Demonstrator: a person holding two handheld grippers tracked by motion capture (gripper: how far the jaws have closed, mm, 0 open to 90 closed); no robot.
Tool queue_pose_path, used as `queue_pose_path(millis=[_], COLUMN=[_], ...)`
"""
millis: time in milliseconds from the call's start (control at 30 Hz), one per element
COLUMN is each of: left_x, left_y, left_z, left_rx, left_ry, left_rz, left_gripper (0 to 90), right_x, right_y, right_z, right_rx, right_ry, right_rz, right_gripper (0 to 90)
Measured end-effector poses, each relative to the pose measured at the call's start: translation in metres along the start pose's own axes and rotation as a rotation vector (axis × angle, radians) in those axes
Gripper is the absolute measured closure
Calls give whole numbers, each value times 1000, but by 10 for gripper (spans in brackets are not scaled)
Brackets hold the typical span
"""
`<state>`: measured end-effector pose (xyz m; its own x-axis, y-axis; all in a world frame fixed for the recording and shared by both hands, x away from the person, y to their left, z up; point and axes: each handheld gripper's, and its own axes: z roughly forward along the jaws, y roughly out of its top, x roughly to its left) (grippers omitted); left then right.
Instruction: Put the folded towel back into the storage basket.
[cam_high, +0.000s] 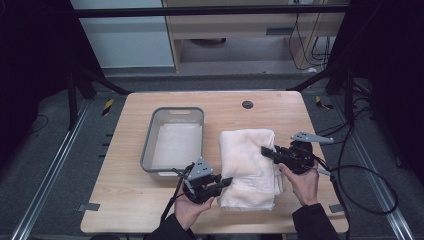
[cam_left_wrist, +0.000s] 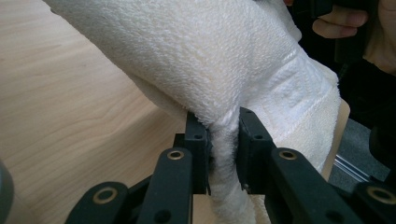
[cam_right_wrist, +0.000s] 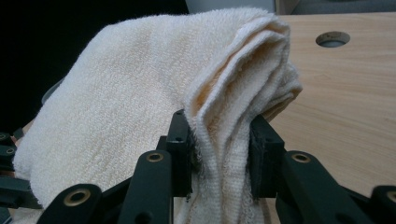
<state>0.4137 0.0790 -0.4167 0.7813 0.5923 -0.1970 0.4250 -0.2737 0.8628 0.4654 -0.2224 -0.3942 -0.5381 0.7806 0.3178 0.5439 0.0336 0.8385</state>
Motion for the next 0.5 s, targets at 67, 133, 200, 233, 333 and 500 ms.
queue_pose_path(millis=[67,133,200,233,333,500], left_x=[0,1,2,3,6,9], left_y=[3,6,9,11,16,21], left_z=[-2,-5,-8,-9,-15,-21], left_rx=[-11,-19,-30,-37,-54,-70], left_ry=[4,5,7,7,11,20], left_rz=[2,6,8,6,7,10], left_gripper=[759,759,759,759,759,760], right_x=[2,6,7,8,12,17], right_y=[4,10,12,13,20,28], right_z=[-1,-2,-2,-3,-3,-1], right_rx=[-11,-27,-32,-37,-62,-79], right_ry=[-4,-5,-6,-8,-1,-2], right_rz=[-11,-23,-28,-31,-32,-40], right_gripper=[667,667,666,667,666,666])
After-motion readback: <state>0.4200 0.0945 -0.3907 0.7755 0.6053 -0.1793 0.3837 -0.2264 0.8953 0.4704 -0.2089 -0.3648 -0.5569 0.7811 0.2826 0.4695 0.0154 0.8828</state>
